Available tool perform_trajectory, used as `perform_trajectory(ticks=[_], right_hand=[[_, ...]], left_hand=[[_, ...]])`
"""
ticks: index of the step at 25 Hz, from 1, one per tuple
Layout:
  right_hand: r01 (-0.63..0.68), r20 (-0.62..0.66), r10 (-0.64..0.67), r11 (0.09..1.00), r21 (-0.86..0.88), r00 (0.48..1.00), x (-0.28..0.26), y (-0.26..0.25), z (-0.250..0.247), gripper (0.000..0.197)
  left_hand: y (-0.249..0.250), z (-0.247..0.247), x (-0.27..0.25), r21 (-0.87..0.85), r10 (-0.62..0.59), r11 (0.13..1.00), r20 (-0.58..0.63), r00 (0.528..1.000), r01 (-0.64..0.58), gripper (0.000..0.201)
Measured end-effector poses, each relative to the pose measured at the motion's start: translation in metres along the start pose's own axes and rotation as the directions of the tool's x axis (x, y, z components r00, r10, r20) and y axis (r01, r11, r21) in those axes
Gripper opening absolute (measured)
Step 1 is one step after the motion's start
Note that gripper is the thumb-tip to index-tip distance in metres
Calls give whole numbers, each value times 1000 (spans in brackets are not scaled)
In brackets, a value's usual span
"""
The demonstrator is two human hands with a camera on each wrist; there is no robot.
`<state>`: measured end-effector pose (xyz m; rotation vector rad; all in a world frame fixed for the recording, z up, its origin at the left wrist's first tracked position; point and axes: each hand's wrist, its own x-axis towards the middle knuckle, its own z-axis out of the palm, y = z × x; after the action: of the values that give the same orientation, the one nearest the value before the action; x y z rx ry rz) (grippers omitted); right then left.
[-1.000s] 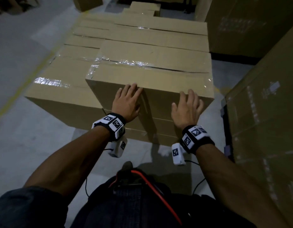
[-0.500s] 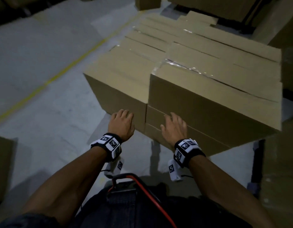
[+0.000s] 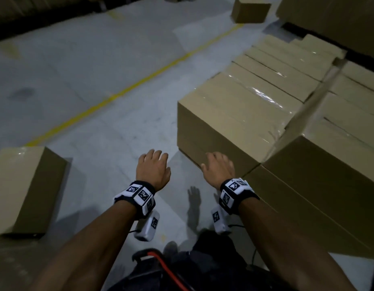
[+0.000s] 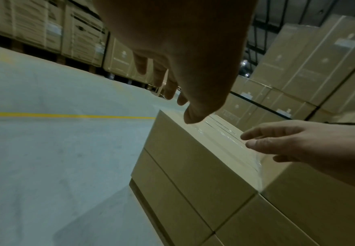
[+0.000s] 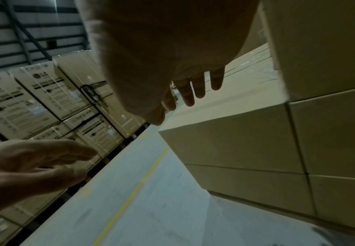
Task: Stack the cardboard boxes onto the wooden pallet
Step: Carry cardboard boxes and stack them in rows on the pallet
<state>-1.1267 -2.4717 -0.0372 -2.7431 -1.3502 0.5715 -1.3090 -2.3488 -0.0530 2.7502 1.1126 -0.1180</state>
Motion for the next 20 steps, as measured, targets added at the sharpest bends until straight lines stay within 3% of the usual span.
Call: perform_trajectory(ticks=[3, 8, 14, 20], right_hand=[[44, 27, -43, 999, -15, 999, 42, -35, -4, 45], [165, 70, -163, 986, -25, 984, 158, -103, -5, 48], [253, 149, -252, 967, 13, 956, 325, -186, -46, 52], [261, 143, -264, 965, 40, 954, 464, -254, -106, 54]], left_hand=[[-40, -7, 23, -19, -70, 997, -5, 998, 70, 41], [-127, -15, 97, -14, -190, 982, 14, 982, 190, 45], [-219, -58, 236, -27, -271, 962, 12, 962, 271, 50], [-288, -108, 367, -39, -315, 949, -28, 949, 314, 50]])
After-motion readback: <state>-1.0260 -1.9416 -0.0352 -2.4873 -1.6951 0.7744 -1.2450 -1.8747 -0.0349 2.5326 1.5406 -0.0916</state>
